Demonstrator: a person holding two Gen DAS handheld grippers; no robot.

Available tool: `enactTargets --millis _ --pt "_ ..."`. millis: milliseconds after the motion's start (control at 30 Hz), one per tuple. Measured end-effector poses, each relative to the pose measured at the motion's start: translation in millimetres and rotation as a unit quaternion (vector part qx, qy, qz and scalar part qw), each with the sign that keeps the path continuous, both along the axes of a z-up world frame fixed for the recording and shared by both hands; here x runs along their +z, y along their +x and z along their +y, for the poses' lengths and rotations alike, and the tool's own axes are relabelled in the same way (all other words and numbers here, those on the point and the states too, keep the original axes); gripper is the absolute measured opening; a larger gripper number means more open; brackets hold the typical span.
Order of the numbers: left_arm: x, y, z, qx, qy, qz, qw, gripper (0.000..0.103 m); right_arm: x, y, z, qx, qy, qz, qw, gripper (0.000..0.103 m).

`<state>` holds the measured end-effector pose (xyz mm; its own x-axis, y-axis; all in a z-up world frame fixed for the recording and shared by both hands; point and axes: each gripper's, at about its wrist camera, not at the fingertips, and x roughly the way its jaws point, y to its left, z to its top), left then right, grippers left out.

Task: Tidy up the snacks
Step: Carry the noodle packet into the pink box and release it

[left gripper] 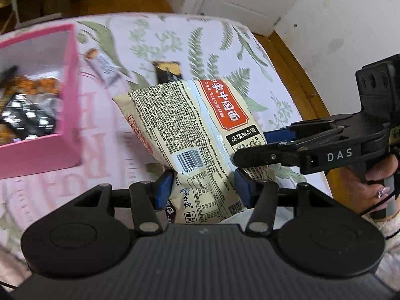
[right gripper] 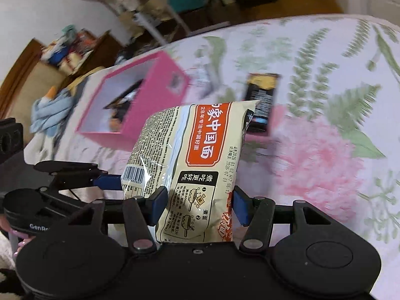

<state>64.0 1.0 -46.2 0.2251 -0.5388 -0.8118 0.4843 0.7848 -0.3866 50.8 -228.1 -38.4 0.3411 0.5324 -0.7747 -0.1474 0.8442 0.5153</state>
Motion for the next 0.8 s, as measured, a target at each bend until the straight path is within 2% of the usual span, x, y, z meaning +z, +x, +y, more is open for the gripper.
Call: enactTargets --millis 200,300,433,600,800 --pt "33 0 51 0.044 0.009 -0.036 0.9984 0.052 24 21 43 0.038 0.029 -0.03 0.998 0.06" --pt "50 7 75 0.053 0.019 -0.071 0.9959 0.052 33 36 64 0.05 0.04 -0.047 0.997 0.058" --pt "66 26 101 0.073 0.042 -0.101 0.9914 0.054 36 64 88 0.058 0.07 -0.041 0.995 0.054" --pt "65 59 124 0.097 0.063 -0.119 0.9862 0.056 28 103 115 0.067 0.083 -0.03 0.994 0.054" --pt "42 106 146 0.133 0.07 -0.118 0.9816 0.056 6 148 143 0.056 0.08 -0.007 0.995 0.054"
